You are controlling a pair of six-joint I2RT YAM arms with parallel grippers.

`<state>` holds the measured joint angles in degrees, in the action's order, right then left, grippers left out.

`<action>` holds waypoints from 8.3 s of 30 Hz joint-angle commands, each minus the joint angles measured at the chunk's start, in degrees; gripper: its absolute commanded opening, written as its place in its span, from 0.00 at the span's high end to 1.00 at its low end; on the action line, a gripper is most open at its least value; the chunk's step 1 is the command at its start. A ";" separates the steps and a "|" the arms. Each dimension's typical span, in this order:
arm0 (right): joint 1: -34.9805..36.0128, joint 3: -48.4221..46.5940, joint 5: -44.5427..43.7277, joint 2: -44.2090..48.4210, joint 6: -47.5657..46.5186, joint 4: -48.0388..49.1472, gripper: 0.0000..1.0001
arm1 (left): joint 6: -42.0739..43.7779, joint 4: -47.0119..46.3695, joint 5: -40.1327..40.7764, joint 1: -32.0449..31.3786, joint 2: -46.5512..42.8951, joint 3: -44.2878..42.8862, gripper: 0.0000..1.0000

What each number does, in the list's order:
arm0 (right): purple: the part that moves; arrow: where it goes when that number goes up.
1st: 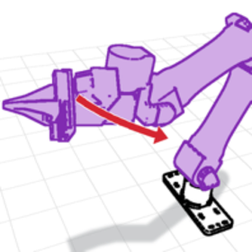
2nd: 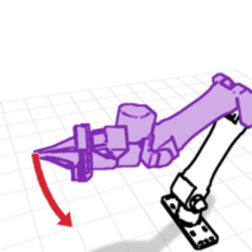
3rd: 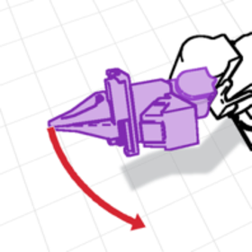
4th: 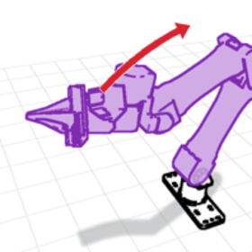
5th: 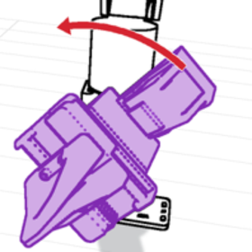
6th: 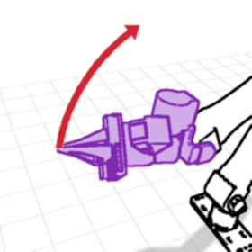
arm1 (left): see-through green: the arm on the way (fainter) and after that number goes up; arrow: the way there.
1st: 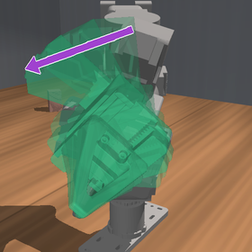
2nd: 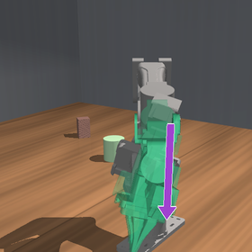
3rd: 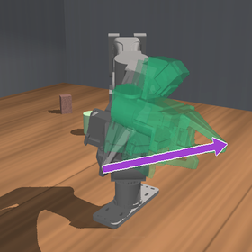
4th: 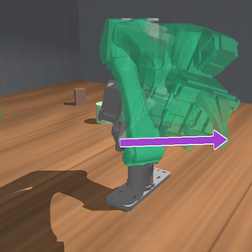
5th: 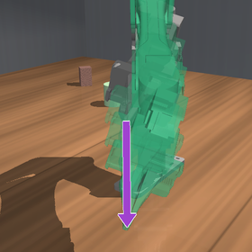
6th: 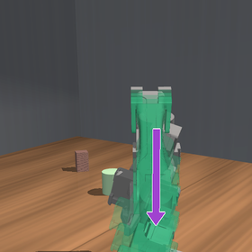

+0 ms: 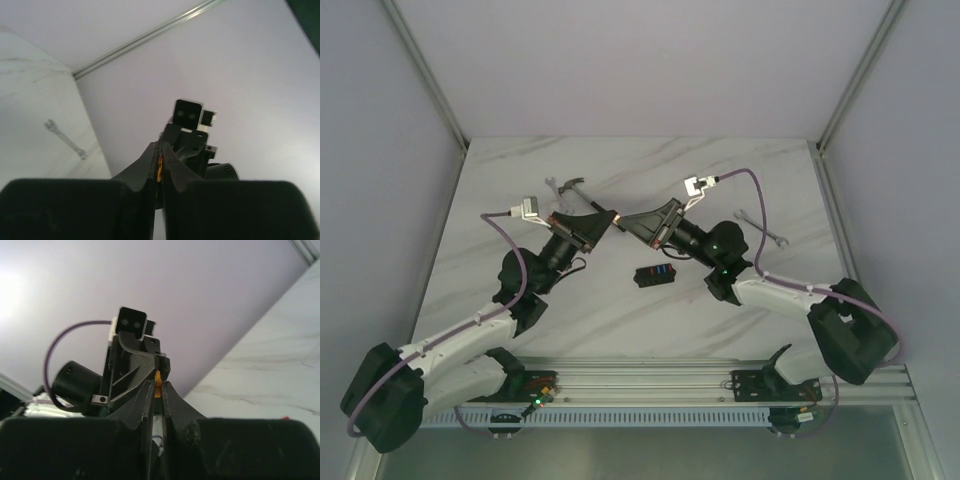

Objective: Snap on the fuse box
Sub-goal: Pick up the fuse from the center of the board, then adjust the fuse box base at the center of the board, then install the fuse at the fuse box base.

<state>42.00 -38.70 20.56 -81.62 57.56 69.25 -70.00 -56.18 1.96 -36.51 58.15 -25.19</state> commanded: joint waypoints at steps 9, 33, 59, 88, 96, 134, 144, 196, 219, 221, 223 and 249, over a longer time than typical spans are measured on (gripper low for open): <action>-1.15 -7.16 -9.66 10.94 -18.48 -47.57 1.00 | 13.42 26.39 6.10 -0.14 -4.88 0.39 0.64; -2.04 -30.27 -25.17 -3.46 -33.93 -98.65 1.00 | 36.03 29.49 -21.77 3.98 39.08 -21.46 0.38; -1.22 -37.76 -14.82 -13.63 -36.92 -110.59 1.00 | 34.46 27.86 -34.18 1.35 45.67 -16.98 0.52; 9.93 -52.92 -25.80 -29.52 -39.45 -125.96 1.00 | 19.39 25.44 -20.33 12.25 23.44 4.43 0.12; 10.62 -54.71 -26.85 -32.25 -38.87 -126.03 1.00 | 20.42 29.80 -16.54 12.80 18.06 4.94 0.01; 11.57 -52.72 -27.36 -36.03 -38.45 -124.72 1.00 | 19.81 33.43 -14.03 13.50 15.75 5.13 0.00; 11.67 -50.98 -27.87 -37.08 -38.14 -124.36 1.00 | 19.68 33.44 -15.16 13.49 15.85 4.86 0.00; 10.23 -40.78 -22.65 -29.38 -35.47 -116.11 1.00 | 2.87 11.82 -24.72 -0.10 35.74 2.45 0.57; 8.71 -29.75 -26.80 -30.60 -34.55 -112.71 1.00 | 1.07 17.84 -20.73 -0.97 40.09 0.72 0.65; 8.60 -28.79 -27.45 -31.16 -34.62 -112.90 1.00 | 1.17 18.48 -20.30 -0.89 39.90 0.74 0.65; 8.47 -27.82 -27.99 -31.31 -34.69 -112.94 1.00 | 1.18 19.22 -19.97 -0.97 39.89 0.73 0.65; 7.86 -41.04 -22.22 -24.48 -34.91 -114.28 0.72 | 1.75 20.91 -19.53 -0.95 40.15 0.49 0.69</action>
<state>49.91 -76.77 -2.28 -106.02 22.46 -42.61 -69.56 -40.82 -20.67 -37.47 96.75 -24.93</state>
